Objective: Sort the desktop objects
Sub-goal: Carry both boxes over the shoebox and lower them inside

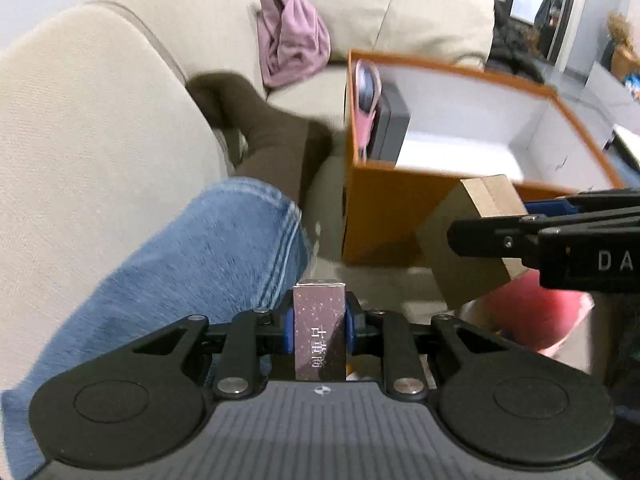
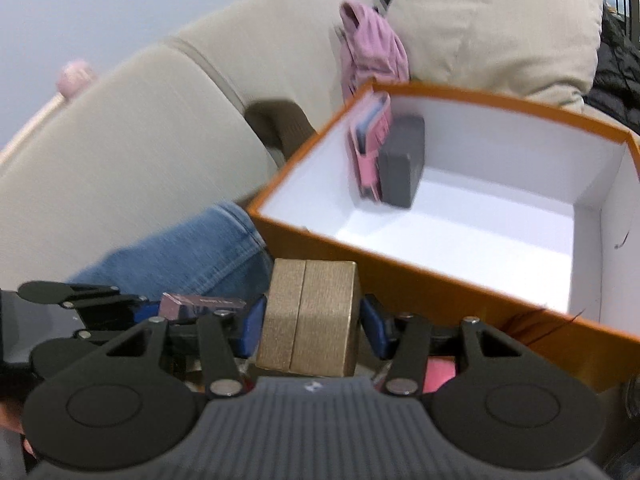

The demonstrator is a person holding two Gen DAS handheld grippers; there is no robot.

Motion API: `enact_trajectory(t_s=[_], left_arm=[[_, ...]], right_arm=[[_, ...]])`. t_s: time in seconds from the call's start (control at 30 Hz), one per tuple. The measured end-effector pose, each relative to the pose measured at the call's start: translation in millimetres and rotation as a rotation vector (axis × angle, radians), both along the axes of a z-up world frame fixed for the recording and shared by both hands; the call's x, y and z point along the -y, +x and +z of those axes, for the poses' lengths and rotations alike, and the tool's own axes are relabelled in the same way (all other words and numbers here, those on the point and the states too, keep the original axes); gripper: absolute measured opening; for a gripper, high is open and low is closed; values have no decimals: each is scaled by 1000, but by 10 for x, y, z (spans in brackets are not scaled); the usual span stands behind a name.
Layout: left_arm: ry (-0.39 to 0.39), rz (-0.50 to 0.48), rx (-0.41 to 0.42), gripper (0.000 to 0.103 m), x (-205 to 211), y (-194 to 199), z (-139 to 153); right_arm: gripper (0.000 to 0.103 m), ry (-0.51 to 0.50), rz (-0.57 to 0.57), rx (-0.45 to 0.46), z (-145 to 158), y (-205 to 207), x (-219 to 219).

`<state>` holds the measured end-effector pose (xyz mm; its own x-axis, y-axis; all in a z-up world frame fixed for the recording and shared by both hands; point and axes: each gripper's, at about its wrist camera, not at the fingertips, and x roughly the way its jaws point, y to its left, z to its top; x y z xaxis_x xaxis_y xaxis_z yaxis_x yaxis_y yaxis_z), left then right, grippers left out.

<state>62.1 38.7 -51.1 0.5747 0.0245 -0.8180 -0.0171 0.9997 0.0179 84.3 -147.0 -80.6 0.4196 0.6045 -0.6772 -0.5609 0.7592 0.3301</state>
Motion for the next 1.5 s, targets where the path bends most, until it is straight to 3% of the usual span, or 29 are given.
enact_trajectory(t_s=[0.2, 0.37, 0.53, 1.0, 1.23, 1.5], left_arm=[[-49, -20, 79, 26, -53, -44, 467], [-87, -81, 158, 26, -17, 104, 880], [-113, -144, 155, 26, 113, 474, 1020], [-211, -220, -8, 26, 466, 1621, 422], [-126, -232, -103, 26, 731, 2211, -5], [-36, -234, -167, 26, 840, 2547, -237]], right_arm=[[53, 120, 26, 12, 363, 106, 170], [53, 125, -9, 107, 648, 241, 280], [53, 116, -62, 125, 706, 519, 360], [53, 26, -234, -39, 74, 1513, 540], [53, -19, -257, -122, -155, 1752, 612], [53, -67, -215, -168, -325, 1909, 415]])
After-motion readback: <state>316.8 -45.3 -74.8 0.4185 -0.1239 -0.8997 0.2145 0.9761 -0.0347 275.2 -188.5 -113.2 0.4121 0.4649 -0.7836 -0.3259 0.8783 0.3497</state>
